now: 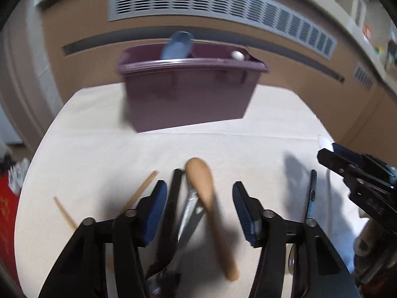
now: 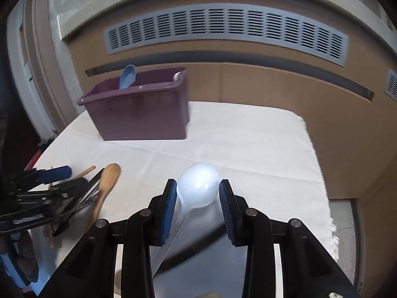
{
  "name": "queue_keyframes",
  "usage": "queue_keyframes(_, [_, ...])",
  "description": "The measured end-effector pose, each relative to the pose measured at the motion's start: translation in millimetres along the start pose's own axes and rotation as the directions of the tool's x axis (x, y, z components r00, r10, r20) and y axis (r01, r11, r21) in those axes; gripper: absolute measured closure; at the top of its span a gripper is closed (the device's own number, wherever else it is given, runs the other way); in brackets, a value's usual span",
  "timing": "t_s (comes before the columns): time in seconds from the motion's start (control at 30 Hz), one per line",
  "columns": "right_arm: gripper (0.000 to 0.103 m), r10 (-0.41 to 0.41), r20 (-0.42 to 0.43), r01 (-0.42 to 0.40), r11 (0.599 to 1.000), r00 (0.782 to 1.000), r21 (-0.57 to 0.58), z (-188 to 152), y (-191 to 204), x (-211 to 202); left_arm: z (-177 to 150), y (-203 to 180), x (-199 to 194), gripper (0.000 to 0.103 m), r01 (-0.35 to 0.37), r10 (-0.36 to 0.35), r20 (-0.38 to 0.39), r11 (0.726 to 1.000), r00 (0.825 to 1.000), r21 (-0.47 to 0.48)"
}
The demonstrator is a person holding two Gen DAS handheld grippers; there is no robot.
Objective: Organize utensils
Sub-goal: 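Grasp the wooden spoon with the left tool while the right tool grasps the white plastic spoon, then lower the wooden spoon and white spoon into the maroon caddy with both tools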
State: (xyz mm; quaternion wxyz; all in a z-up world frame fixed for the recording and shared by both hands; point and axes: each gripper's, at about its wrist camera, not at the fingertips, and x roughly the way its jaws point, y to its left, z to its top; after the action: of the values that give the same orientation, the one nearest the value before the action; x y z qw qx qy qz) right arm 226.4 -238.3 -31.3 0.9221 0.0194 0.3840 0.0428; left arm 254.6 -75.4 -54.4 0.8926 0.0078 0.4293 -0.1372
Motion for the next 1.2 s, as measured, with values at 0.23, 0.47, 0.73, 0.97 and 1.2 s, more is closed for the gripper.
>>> queue_keyframes(0.23, [0.070,0.030,0.016,-0.031,0.998,0.999,0.047,-9.4,-12.6,-5.7,8.1,-10.7,30.3,0.065,-0.048,0.050,-0.095,0.999,0.994,0.022])
queue_keyframes(0.47, [0.070,0.030,0.022,-0.032,0.996,0.999,0.079,-12.8,-17.4,-7.6,9.4,-28.2,44.7,0.065,0.082,-0.074,-0.155,0.995,0.985,0.048])
queue_keyframes(0.73, [0.070,0.017,0.026,-0.020,0.994,1.000,0.107,-12.5,-21.2,-8.7,11.6,-45.4,51.2,0.065,0.039,-0.012,-0.165,0.986,0.986,0.165])
queue_keyframes(0.97, [0.070,0.002,0.041,-0.006,0.995,0.999,0.097,-13.1,-16.3,-13.3,22.3,-47.0,55.7,0.070,0.040,0.001,-0.212,0.981,0.977,0.190])
queue_keyframes(1.2, [0.070,0.070,0.100,-0.075,0.996,0.992,0.041,-11.6,-5.6,-37.6,2.4,-19.1,-19.0,0.072,0.082,-0.083,0.007,0.995,0.997,0.056])
